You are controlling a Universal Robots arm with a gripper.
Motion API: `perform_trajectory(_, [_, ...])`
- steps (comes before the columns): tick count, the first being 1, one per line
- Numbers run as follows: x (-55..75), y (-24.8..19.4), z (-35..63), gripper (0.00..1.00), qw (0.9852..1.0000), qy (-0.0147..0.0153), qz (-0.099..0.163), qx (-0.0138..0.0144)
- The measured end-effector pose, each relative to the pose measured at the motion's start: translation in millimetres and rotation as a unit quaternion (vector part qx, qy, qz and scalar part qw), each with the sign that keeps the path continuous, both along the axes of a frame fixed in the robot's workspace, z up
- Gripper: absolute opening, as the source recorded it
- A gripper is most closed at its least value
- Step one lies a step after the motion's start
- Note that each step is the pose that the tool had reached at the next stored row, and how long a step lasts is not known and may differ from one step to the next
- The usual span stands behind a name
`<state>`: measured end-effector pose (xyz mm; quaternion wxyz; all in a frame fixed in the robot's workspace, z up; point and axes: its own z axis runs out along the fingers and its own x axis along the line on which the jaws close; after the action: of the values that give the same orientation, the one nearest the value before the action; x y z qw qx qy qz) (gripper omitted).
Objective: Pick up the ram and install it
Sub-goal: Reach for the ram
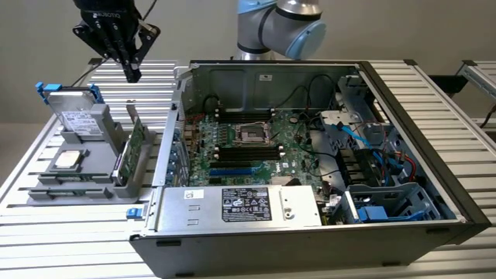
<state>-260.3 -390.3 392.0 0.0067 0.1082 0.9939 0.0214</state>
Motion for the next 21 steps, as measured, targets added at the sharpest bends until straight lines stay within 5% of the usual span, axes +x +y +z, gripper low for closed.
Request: perform_trajectory(21, [-92.0,1.2,-1.3,0.1,1.0,0.0029,0.005,0.0001])
